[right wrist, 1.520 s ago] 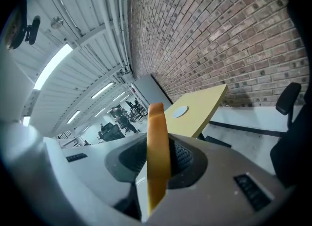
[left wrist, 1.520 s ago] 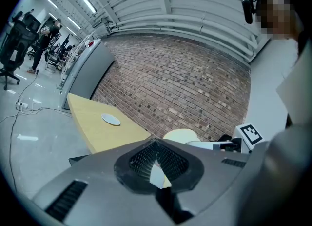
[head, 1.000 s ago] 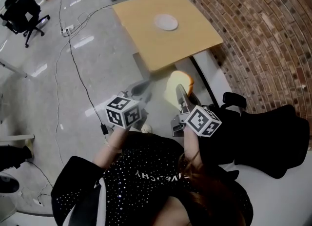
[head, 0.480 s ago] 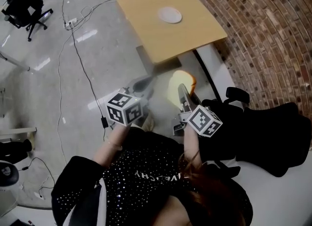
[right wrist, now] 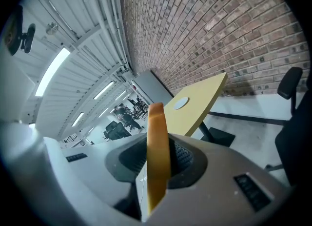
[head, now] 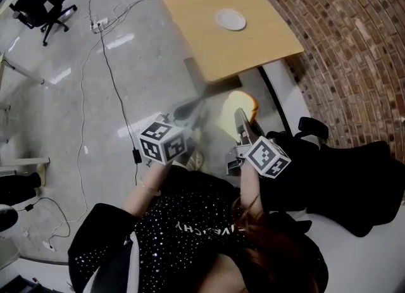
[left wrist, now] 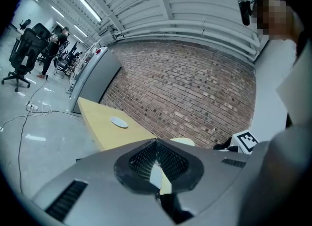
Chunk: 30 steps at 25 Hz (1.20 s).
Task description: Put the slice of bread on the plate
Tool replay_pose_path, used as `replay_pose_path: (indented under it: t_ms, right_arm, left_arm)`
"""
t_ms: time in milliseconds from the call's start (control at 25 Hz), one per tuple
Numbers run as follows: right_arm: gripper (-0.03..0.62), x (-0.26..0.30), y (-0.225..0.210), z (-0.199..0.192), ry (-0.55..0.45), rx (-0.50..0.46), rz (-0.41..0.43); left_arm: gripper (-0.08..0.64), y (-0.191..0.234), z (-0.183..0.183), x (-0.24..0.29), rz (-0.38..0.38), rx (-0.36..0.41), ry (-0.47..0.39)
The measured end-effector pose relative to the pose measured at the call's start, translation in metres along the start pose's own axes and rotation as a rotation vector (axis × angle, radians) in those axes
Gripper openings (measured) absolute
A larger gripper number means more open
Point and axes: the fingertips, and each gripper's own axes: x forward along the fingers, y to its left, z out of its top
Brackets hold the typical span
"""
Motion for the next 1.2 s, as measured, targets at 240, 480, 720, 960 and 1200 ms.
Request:
replay_pose_path:
  t_ms: [240,480,720,960,1200]
  right_arm:
    - [0.098,0.012,0.002,0.007,0.003,0.001,0.01]
    - [0.098,0.031,-0.005,0.024,-0.002,0.002,0.009]
    - [0.098,0.057,-0.016,0.048,0.003,0.002,0.001]
    - [0.098,0.093,-0.028,0.079,0.01,0.014,-0.013]
    - [0.098,0.137,-0.039,0.106,0.019,0.026,-0.017]
  left_arm:
    - [0.009,0.005,0.006,0.006,0.011,-0.002,0.001]
    - [0.009,0.013,0.017,0.03,0.002,-0.003,0.002]
    - [0.009,0.027,0.032,0.065,-0.005,-0.014,0.004]
    - [0.009,0.042,0.052,0.107,-0.014,-0.026,0.017]
    - [0.009,0.067,0.074,0.15,-0.016,-0.032,0.036]
